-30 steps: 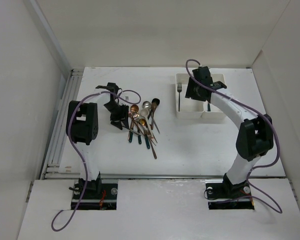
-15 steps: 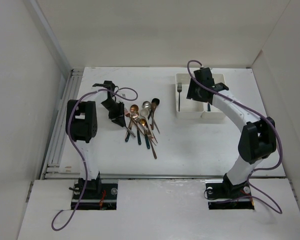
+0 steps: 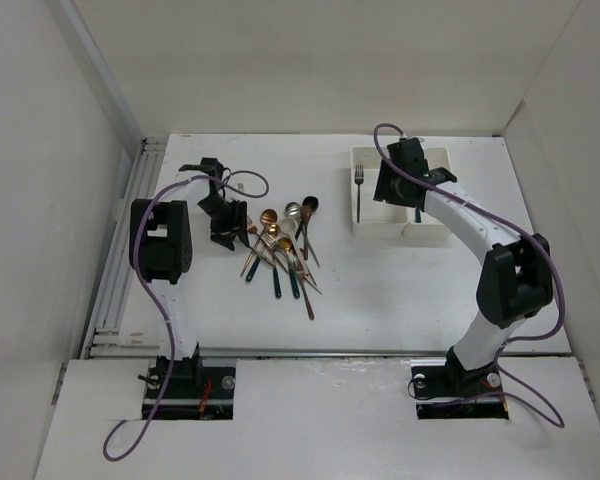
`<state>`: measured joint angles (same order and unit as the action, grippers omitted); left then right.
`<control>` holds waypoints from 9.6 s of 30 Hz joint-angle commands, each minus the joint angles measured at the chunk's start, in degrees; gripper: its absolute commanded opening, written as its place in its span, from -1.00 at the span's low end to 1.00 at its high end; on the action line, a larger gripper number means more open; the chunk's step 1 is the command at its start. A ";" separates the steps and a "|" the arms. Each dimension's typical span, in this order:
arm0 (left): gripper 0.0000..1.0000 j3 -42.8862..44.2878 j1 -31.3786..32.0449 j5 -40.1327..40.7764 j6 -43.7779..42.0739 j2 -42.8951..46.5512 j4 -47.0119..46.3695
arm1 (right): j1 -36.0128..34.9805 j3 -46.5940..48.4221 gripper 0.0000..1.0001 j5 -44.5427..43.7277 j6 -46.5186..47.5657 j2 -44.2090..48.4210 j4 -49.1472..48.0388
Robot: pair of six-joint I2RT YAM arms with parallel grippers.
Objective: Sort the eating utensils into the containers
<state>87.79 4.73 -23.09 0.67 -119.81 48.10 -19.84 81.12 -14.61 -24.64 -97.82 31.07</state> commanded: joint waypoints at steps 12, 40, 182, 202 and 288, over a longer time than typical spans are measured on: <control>0.22 2.56 2.12 1.38 -0.58 -3.33 -4.94 | 0.32 -2.02 0.18 -0.86 0.74 4.22 -1.36; -1.00 1.86 0.98 10.09 -4.09 -10.01 -3.62 | 0.32 -6.50 0.18 -5.69 2.32 11.15 -1.44; -1.00 6.69 13.46 15.36 -0.58 13.46 0.16 | 1.29 4.22 0.06 4.15 4.60 -3.17 0.04; -0.35 -6.74 14.78 19.75 -4.45 9.07 1.13 | 1.29 2.55 0.06 4.15 5.13 -2.11 -0.48; -0.59 7.92 10.30 -16.99 13.15 26.21 -17.77 | -19.10 9.41 -1.00 32.90 -3.74 -8.18 -31.60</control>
<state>95.59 14.90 -36.69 14.55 -96.55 32.18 -38.98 89.32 19.92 -28.27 -106.50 3.49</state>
